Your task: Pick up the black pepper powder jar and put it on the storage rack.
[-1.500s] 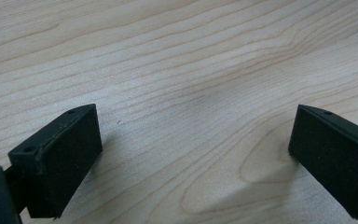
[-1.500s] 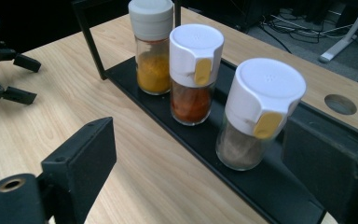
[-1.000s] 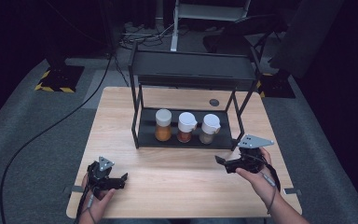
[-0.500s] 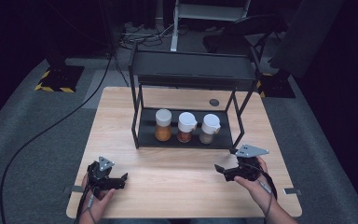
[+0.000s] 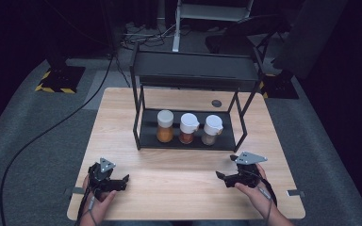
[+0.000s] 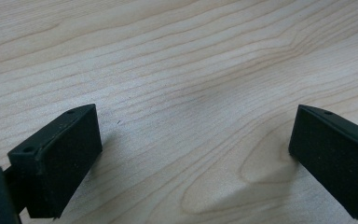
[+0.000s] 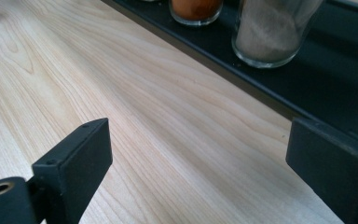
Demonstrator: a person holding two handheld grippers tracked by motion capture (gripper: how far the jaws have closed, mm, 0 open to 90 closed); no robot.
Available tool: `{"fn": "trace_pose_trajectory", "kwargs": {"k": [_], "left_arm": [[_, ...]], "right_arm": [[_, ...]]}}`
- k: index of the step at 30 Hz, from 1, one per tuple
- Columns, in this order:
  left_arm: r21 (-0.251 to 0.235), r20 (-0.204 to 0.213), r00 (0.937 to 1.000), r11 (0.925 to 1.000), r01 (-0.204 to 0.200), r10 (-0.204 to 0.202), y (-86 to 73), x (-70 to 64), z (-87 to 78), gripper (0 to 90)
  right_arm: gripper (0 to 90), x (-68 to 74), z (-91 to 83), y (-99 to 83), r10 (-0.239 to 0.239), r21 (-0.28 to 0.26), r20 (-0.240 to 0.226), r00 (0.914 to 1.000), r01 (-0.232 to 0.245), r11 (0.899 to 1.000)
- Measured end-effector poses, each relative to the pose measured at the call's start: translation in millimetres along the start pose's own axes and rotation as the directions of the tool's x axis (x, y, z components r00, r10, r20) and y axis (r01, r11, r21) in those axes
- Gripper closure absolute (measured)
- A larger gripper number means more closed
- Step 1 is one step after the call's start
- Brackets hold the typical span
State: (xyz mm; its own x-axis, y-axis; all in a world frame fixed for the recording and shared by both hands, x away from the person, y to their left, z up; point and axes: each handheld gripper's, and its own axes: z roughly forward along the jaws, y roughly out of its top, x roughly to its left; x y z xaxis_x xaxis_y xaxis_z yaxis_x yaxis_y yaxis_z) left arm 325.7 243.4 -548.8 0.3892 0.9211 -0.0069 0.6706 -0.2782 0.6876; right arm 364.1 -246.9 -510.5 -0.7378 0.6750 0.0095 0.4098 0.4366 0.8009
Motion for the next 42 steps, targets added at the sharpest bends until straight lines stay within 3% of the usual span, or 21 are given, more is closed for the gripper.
{"fn": "trace_pose_trajectory", "kwargs": {"k": [11,30,34,36,42], "left_arm": [[0.0,0.0,1.0,1.0,0.0,0.0,0.0,0.0,0.0,2.0],[0.0,0.0,1.0,1.0,0.0,0.0,0.0,0.0,0.0,2.0],[0.0,0.0,1.0,1.0,0.0,0.0,0.0,0.0,0.0,2.0],[0.0,0.0,1.0,1.0,0.0,0.0,0.0,0.0,0.0,2.0],[0.0,0.0,1.0,1.0,0.0,0.0,0.0,0.0,0.0,2.0]], "right_arm": [[7.0,0.7,11.2,-17.9,0.009,0.023,0.0,1.0,-0.009,1.0],[6.6,0.8,18.4,-32.2,0.023,0.049,0.016,0.9996,-0.024,0.998],[6.1,1.0,20.8,-33.1,0.026,0.112,0.012,0.9996,-0.027,0.993],[4.5,3.1,21.8,-32.7,0.001,0.125,0.023,0.9997,-0.004,0.992],[3.6,3.7,22.6,-32.4,0.003,0.128,0.022,0.9997,-0.006,0.992]]}}
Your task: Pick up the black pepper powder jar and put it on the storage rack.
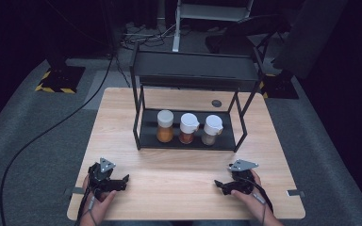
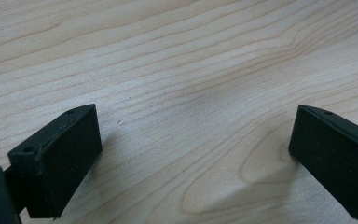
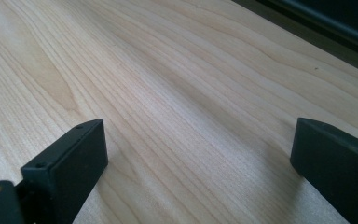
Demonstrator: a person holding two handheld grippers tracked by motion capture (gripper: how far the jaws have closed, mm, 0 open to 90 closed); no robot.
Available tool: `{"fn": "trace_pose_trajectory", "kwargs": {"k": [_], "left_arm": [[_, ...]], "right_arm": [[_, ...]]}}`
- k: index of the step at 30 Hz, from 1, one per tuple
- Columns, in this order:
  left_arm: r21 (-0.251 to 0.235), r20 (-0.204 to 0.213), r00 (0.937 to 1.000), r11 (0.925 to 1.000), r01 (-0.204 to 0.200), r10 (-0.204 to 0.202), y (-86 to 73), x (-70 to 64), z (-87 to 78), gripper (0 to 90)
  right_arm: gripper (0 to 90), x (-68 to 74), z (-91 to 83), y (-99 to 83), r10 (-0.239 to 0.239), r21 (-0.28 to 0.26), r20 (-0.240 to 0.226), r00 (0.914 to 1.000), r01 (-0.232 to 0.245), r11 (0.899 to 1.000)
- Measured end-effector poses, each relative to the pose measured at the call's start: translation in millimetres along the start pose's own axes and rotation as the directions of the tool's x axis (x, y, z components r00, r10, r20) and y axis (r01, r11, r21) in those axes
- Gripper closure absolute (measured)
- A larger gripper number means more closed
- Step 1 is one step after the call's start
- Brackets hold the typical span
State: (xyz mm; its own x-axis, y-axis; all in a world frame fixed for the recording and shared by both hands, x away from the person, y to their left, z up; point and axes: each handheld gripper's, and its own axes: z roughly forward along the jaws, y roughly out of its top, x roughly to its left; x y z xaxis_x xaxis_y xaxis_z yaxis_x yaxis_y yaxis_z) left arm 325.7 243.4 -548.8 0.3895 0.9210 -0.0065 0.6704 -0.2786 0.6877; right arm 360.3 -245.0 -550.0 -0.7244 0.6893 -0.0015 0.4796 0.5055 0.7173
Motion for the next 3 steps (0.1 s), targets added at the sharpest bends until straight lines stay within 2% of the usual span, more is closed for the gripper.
{"fn": "trace_pose_trajectory", "kwargs": {"k": [3], "left_arm": [[0.0,0.0,1.0,1.0,0.001,-0.001,0.0,0.0,0.0,2.0]], "right_arm": [[3.5,-0.1,0.1,0.0,0.0,0.0,-0.001,1.0,0.0,1.0]]}}
